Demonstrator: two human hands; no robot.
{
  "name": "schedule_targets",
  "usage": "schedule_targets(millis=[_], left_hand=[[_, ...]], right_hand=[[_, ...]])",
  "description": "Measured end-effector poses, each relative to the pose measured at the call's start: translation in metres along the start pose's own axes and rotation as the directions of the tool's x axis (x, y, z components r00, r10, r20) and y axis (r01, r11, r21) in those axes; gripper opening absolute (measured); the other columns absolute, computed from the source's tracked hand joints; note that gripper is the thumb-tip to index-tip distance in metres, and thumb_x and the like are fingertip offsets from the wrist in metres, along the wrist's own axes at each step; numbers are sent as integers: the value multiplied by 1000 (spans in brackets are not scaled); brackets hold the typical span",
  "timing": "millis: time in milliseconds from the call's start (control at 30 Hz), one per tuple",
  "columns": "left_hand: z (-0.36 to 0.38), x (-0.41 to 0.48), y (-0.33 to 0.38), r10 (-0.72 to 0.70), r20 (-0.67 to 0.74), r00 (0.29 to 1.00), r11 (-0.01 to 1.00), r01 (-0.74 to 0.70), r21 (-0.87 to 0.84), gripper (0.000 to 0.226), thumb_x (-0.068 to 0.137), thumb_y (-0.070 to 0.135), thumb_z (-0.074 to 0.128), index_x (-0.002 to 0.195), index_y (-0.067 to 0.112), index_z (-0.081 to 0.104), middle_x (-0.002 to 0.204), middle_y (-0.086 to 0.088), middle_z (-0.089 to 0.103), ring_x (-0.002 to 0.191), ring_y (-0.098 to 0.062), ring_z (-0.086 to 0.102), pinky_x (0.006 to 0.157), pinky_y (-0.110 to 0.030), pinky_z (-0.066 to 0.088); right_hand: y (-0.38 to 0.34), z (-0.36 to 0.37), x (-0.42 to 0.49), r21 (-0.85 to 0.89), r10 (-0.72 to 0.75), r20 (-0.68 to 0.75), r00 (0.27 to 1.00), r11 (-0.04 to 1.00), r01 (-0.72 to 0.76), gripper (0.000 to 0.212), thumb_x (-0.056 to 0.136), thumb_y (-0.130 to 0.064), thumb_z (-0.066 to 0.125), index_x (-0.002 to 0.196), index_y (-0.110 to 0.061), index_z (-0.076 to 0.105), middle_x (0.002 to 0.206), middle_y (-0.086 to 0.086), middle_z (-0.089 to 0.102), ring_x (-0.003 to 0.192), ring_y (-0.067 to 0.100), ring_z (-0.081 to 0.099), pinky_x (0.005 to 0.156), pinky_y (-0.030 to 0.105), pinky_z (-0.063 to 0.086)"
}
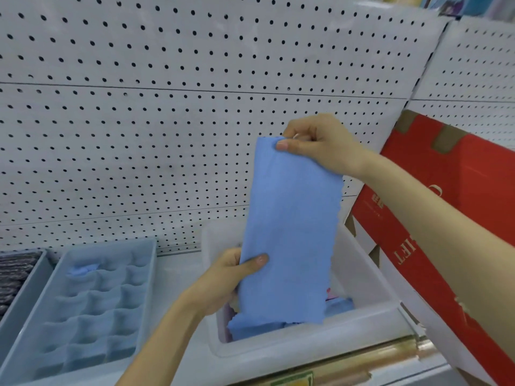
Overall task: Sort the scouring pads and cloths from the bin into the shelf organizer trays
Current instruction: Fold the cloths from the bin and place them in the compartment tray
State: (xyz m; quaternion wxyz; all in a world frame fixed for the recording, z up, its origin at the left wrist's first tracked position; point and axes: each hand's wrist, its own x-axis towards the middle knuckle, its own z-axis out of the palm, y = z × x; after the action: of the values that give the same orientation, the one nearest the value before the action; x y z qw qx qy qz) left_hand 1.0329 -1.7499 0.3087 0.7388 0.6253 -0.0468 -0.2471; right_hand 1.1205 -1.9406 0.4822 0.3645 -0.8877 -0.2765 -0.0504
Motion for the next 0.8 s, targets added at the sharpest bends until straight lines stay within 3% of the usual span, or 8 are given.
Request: schedule_targets(millis=[133,267,433,500,567,633,733,800], left_hand=[[-1,0,-6,-91,68,993,980,102,-173,27,81,26,63,100,13,77,118,-11,69,106,-24,67,93,-37,54],[-6,-1,-9,-123,86,989,961,140,-237,30,77,28,70,101,12,77,118,-11,69,104,-24,68,83,-34,57],[-20,-2,-15,-36,75,997,913,63,-403,70,36,52,95,93,15,80,99,-7,74,83,-22,71,70,-33,53],[-22,0,-20,4,3,1000,809,-2,-588,70,25,44,99,86,16,80,92,-6,75,76,-22,72,63,-30,56],[-22,5,-28,62,-15,998,632,-51,-774,70,32,31,101,96,11,79,106,-10,73,90,-27,72,67,-37,59],[-18,10,-34,83,-19,996,534,-60,-843,72,43,27,98,108,8,74,123,-13,66,106,-32,67,77,-44,58],[-11,16,-39,-23,-95,995,692,-53,-720,84,46,26,97,120,1,65,122,-19,65,96,-29,70,65,-34,58],[-9,20,-37,-76,-210,975,820,-59,-569,67,67,19,83,125,-2,59,117,-19,68,87,-25,72,60,-28,56]], right_hand=[[5,1,8,-49,-1,26,1000,999,2,30,93,-26,62,79,0,58,57,11,33,49,12,27,45,15,23],[8,6,10,-88,23,59,998,996,-17,27,94,-26,61,77,-4,59,53,3,31,45,7,26,44,11,24],[15,4,12,-29,102,-43,994,994,-103,32,96,-26,57,67,-15,49,40,-11,33,39,6,28,42,12,24],[22,6,12,32,167,-138,976,986,-164,31,96,-27,56,68,-15,49,43,-14,42,41,3,34,43,13,27],[34,14,9,109,261,-223,939,964,-242,32,96,-29,56,68,-14,49,53,-9,48,44,5,40,43,16,30],[49,24,3,218,355,-279,892,928,-302,36,95,-29,56,69,-6,50,59,0,46,50,11,42,47,19,31],[69,40,-12,361,507,-298,809,844,-396,39,96,-31,54,84,6,54,72,8,44,63,18,42,57,27,34],[81,47,-24,432,572,-276,773,792,-432,35,97,-31,54,81,0,55,74,10,49,66,19,47,60,28,39]])
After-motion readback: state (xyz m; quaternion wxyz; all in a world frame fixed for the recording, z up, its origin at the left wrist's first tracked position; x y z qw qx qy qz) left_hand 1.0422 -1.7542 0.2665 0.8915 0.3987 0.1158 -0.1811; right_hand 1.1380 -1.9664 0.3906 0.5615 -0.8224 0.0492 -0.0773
